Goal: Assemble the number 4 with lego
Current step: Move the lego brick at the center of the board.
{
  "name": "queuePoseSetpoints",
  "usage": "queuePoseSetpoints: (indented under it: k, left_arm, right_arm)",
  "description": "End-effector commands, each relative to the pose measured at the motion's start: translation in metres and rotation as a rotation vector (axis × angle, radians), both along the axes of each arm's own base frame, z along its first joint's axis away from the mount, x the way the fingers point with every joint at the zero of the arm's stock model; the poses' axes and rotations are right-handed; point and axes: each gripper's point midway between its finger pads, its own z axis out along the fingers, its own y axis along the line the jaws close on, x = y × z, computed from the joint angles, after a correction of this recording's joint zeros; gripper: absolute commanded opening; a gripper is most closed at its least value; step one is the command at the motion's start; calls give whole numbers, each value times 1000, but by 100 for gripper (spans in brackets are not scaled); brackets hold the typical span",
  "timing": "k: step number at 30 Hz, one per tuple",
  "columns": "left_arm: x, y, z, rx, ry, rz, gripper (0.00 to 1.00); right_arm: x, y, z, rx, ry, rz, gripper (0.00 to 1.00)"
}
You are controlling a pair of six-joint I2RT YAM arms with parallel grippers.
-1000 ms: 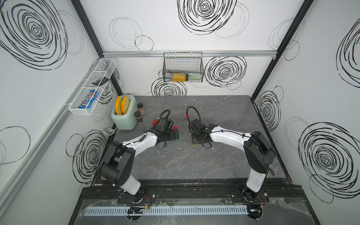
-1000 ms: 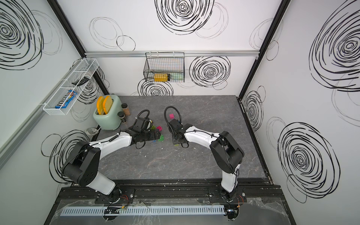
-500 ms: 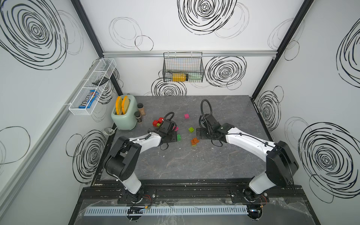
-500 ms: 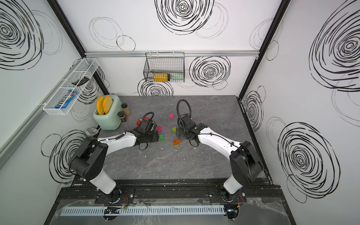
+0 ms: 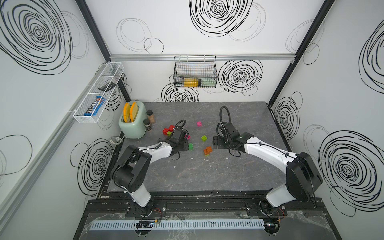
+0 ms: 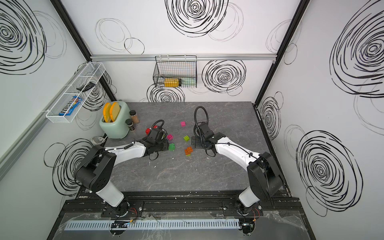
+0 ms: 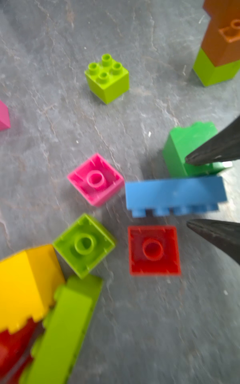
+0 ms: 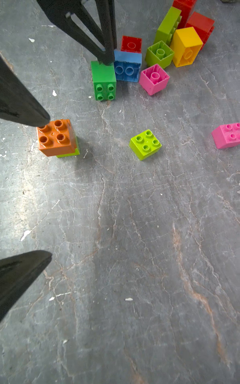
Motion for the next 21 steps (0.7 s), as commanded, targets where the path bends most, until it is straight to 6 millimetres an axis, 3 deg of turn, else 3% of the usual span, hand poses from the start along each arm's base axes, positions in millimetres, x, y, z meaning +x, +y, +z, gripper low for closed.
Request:
queuePoseSetpoints:
  k: [1,11,15,21]
  left_arm:
    - [-6,22,-2,-6,30,53,48]
    - [-8,0,-15,-1,54,-35,47]
    - [-2,10,-24,79,62,9,40]
    - [2,17,-13,210,-18,34,33]
  right_arm:
    - [1,1,2,10,-13,11,97]
    - [1,4,-2,16,-2,18,98]
    - [0,4,-2,17,-2,20,98]
    - [-1,3,-3,16,-1,19,98]
